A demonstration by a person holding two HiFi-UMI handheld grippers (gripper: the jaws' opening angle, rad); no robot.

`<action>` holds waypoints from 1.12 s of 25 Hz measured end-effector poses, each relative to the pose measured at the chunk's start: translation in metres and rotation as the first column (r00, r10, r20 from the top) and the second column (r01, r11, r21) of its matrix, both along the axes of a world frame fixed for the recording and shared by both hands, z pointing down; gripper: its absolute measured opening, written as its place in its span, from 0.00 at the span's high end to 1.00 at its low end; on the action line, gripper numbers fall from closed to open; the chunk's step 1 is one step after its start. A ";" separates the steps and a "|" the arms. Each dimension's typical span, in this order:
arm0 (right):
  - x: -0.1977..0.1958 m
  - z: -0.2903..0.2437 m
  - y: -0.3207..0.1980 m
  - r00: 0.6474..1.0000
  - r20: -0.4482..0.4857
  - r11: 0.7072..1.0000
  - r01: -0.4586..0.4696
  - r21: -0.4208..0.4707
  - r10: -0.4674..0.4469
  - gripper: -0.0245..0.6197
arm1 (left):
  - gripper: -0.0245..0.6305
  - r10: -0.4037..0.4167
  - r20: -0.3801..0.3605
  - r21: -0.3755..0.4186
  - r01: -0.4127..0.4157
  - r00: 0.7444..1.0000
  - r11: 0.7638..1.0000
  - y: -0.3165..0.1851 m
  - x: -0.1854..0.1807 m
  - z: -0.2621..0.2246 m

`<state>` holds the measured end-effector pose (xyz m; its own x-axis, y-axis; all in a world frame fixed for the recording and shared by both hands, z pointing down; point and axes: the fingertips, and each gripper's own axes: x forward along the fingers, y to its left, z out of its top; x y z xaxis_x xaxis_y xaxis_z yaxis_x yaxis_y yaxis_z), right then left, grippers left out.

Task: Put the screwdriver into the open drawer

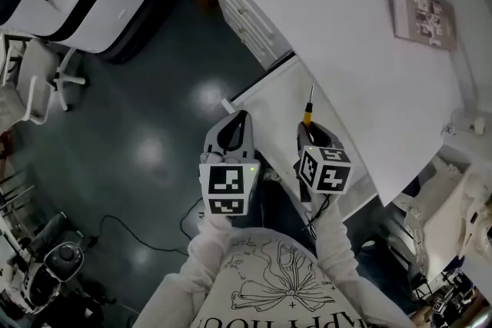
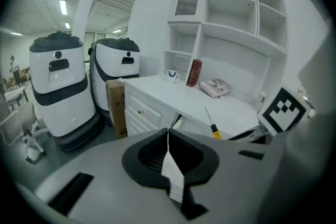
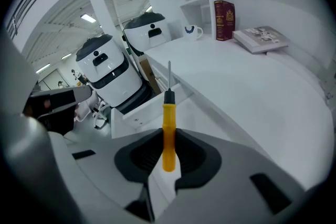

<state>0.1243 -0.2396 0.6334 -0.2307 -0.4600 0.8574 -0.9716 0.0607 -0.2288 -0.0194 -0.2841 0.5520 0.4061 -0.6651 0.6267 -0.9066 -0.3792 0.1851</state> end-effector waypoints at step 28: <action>0.009 0.123 0.035 0.999 -0.037 0.962 0.018 -0.271 -0.029 0.86 | 0.95 -0.002 0.024 -0.100 0.005 1.000 0.995 0.003 -0.013 0.058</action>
<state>0.1330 -0.2050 0.7568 -0.2018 -0.2047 0.9578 -0.9793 0.0248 -0.2010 -0.0324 -0.2810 0.6098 0.3880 -0.6001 0.6995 -0.9125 -0.3567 0.2001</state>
